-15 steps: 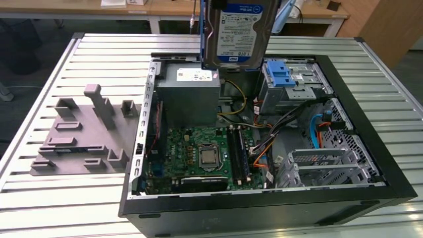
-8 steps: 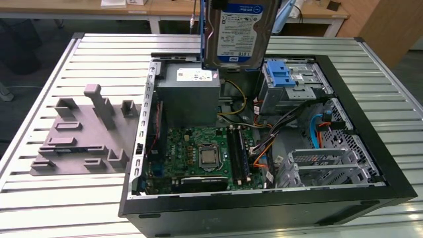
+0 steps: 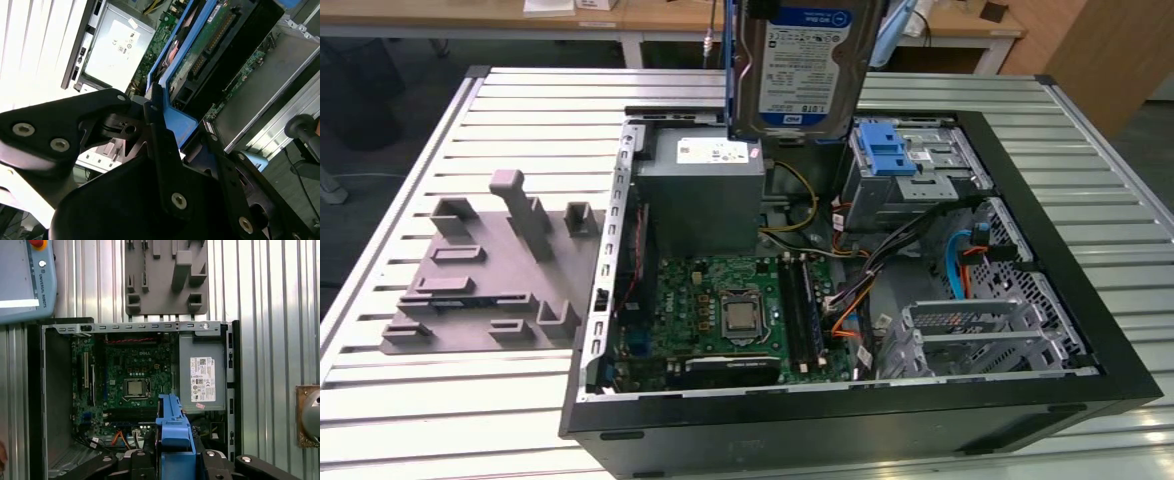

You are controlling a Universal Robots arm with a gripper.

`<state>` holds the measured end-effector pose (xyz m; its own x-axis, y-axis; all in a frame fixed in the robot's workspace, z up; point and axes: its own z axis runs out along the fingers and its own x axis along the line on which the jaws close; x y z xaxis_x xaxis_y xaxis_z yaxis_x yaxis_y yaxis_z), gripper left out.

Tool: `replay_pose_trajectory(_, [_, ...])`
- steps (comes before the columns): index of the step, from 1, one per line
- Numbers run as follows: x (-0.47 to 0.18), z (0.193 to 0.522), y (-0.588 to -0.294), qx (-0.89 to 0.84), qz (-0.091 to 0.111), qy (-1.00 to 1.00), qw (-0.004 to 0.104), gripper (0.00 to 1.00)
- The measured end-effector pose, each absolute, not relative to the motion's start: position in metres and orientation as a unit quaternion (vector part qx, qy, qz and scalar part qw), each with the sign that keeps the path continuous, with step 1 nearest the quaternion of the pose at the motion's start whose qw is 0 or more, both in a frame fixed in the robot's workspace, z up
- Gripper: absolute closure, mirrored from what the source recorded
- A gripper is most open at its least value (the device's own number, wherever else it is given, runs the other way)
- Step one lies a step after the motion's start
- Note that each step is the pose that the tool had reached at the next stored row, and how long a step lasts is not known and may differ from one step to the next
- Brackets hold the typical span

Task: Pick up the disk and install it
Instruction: 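Insert the disk into the insertion slot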

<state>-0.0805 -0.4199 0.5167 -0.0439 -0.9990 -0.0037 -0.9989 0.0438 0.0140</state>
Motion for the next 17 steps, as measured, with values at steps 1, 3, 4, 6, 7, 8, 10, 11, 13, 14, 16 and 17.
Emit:
replay_pose_trajectory(1, [-0.080,0.517,-0.420,0.691,-0.006,-0.722,0.003,0.64])
replay_pose_trajectory(3, [-0.080,0.517,-0.421,0.691,-0.006,-0.722,0.004,0.64])
replay_pose_trajectory(4, [-0.080,0.517,-0.421,0.691,-0.006,-0.722,0.004,0.64])
replay_pose_trajectory(6, [-0.080,0.517,-0.424,0.691,-0.006,-0.722,0.004,0.64])
replay_pose_trajectory(7, [-0.080,0.517,-0.427,0.691,-0.006,-0.722,0.004,0.64])
replay_pose_trajectory(8, [-0.080,0.516,-0.430,0.691,-0.006,-0.722,0.004,0.64])
replay_pose_trajectory(10, [-0.080,0.516,-0.438,0.691,-0.006,-0.722,0.003,0.64])
replay_pose_trajectory(11, [-0.081,0.516,-0.443,0.691,-0.006,-0.722,0.003,0.64])
replay_pose_trajectory(13, [-0.080,0.516,-0.450,0.691,-0.006,-0.722,0.004,0.64])
replay_pose_trajectory(14, [-0.080,0.515,-0.453,0.691,-0.006,-0.722,0.003,0.64])
replay_pose_trajectory(16, [-0.076,0.515,-0.454,0.691,-0.006,-0.722,0.003,0.64])
replay_pose_trajectory(17, [-0.073,0.514,-0.455,0.692,-0.006,-0.722,0.004,0.64])
